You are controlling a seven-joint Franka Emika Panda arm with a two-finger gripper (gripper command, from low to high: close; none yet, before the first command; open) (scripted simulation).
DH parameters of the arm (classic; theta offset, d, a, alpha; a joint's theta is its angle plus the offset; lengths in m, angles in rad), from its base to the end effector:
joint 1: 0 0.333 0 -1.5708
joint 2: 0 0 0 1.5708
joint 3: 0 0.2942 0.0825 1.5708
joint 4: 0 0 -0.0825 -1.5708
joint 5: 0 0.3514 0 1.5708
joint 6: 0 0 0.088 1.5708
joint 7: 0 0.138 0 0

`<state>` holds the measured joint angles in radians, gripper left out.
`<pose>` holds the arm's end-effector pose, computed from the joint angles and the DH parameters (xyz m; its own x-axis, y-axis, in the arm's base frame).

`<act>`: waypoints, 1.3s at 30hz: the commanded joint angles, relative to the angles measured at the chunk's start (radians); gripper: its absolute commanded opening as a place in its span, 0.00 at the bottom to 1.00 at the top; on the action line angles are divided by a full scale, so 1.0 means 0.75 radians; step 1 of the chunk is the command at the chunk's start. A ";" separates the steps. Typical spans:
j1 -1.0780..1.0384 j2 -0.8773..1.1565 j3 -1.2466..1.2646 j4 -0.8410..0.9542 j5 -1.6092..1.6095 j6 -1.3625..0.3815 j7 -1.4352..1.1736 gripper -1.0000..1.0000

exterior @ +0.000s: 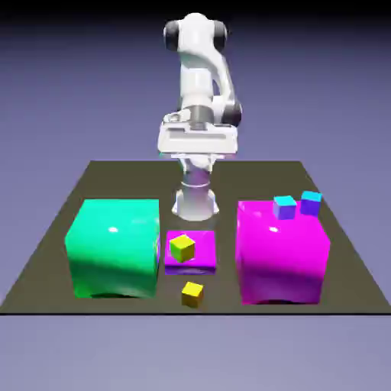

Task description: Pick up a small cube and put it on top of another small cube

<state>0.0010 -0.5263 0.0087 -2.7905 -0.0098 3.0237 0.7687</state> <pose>0.4053 0.0046 0.4282 0.5314 -0.6815 0.5032 -0.4934 -0.7318 -0.4701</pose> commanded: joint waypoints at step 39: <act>-0.259 1.036 0.217 0.452 -0.255 -0.362 0.757 0.00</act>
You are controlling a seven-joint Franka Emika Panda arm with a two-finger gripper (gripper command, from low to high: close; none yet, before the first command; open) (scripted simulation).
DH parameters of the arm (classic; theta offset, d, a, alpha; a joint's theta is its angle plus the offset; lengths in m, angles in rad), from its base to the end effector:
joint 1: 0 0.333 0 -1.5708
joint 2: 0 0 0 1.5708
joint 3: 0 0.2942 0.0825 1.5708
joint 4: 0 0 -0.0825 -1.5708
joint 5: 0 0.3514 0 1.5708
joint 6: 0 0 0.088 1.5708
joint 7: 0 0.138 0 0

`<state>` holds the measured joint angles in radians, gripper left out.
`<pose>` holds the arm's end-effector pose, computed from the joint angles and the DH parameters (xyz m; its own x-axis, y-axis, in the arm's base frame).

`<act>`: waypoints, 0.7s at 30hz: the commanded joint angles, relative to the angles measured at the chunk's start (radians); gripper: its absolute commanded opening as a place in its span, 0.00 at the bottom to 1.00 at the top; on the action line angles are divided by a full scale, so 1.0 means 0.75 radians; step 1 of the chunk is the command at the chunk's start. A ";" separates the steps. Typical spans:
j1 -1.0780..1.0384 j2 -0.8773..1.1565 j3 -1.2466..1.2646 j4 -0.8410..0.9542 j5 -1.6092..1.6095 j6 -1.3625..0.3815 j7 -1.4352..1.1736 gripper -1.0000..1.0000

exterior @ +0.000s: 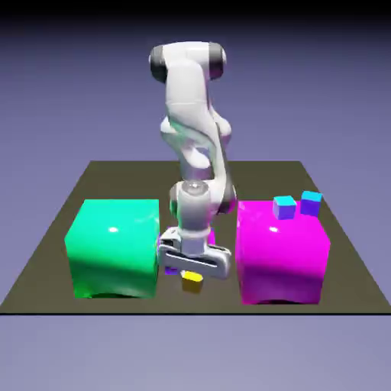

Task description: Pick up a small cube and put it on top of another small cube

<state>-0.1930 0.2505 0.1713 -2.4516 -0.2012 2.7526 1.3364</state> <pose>0.4720 -0.0006 0.1831 0.3789 -0.9238 0.0555 -0.9235 -0.3813 -0.0420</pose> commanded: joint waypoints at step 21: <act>0.103 -0.684 -0.183 -0.447 0.173 -0.260 0.596 0.00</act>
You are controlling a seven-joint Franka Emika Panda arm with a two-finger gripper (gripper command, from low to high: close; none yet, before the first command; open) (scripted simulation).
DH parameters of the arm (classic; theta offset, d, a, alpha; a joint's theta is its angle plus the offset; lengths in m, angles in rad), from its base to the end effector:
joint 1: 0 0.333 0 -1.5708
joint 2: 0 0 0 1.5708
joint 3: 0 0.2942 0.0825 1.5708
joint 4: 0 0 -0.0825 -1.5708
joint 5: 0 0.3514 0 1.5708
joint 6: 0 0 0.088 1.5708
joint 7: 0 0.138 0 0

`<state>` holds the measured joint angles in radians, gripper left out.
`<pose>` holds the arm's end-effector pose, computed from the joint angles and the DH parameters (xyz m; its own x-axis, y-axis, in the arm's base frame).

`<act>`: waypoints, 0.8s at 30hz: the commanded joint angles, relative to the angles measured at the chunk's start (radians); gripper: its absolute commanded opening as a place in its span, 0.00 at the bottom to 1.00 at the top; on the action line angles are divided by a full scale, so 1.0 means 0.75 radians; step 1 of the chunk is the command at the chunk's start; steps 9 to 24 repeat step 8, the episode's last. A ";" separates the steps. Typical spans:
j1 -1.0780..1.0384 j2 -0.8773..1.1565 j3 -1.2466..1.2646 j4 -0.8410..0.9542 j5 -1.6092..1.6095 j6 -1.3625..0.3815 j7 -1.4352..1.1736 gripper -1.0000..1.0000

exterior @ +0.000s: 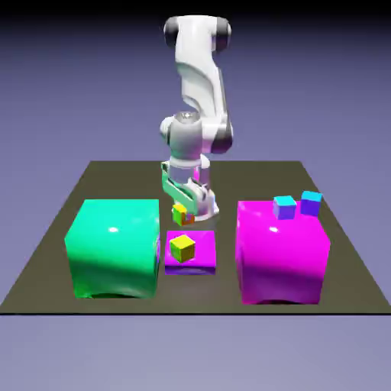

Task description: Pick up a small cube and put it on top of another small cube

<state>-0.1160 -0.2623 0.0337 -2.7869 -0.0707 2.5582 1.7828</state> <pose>0.3652 -0.0313 0.2646 -0.2354 -0.9710 0.0418 -0.9714 0.2337 -0.0414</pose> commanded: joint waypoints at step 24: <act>-0.005 0.090 -0.002 -0.013 -0.021 0.102 0.015 1.00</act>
